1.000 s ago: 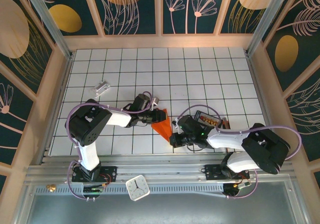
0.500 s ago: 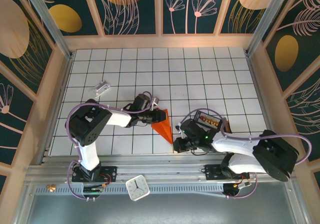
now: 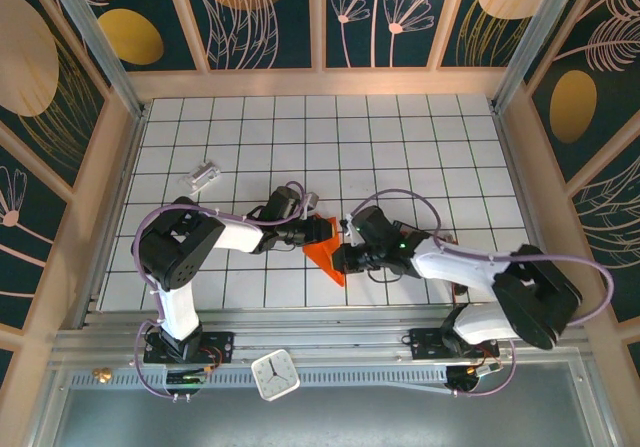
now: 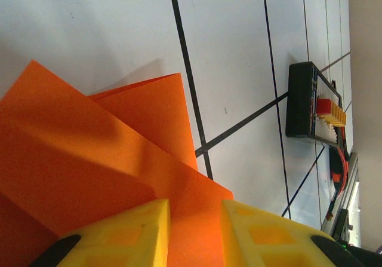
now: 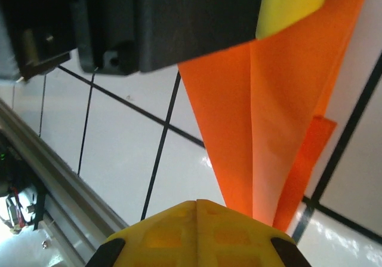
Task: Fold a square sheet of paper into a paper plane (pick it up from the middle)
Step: Fourth fold the wing at the center of the table.
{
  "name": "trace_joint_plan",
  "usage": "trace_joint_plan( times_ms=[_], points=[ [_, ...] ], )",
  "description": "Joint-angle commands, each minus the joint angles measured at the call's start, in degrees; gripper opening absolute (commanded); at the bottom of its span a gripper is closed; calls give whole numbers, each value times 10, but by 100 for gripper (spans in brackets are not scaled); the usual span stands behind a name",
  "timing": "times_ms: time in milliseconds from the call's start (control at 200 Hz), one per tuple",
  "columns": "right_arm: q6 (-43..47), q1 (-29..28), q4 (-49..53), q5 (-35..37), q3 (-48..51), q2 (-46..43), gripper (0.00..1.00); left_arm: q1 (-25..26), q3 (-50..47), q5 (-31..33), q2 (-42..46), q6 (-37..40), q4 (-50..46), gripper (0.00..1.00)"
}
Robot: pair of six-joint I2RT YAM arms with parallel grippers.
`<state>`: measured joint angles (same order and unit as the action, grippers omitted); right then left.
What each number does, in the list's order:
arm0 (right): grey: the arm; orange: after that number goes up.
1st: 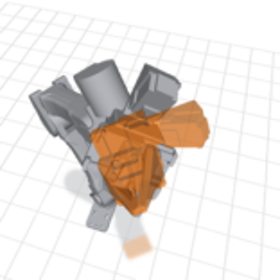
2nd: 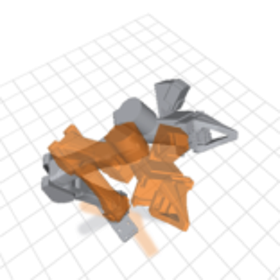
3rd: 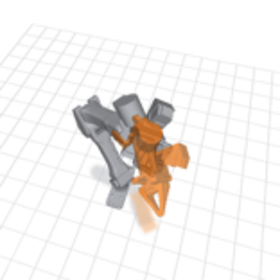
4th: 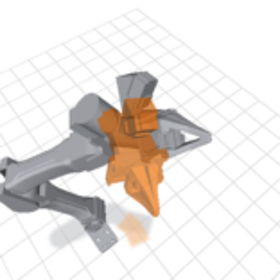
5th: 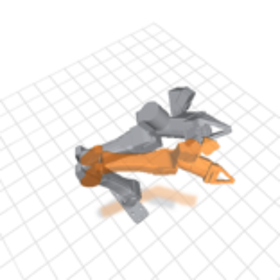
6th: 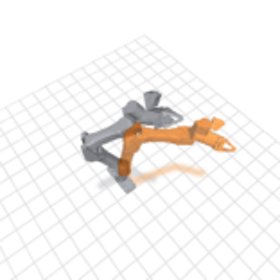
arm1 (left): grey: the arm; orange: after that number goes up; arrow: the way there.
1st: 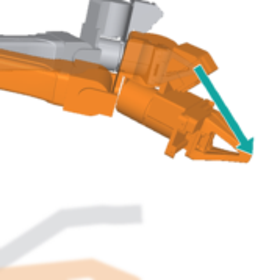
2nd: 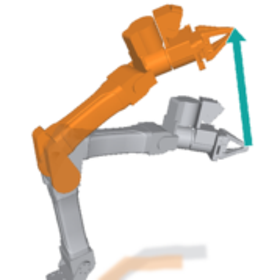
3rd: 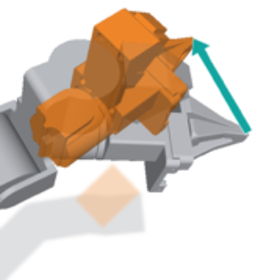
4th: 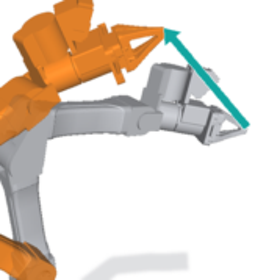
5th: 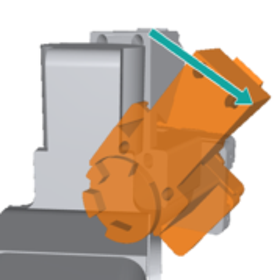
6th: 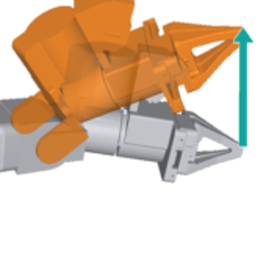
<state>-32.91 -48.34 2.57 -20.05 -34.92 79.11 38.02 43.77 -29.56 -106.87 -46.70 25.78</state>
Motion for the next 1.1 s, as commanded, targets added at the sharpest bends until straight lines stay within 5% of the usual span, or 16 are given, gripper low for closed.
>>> trace_joint_plan(
  times_ms=[0, 325, 1096],
  points=[
    [19, -6, -27, -4, -31, 42, 0, -8, -15, 51, -44, 17, -75, 29],
    [35, -1, -34, 14, -20, 117, 0, -9, -11, 50, -44, 20, -79, 30],
    [-33, -31, -39, -3, 137, 33, 0, -9, -11, 55, -47, 27, -85, 30]
  ],
)
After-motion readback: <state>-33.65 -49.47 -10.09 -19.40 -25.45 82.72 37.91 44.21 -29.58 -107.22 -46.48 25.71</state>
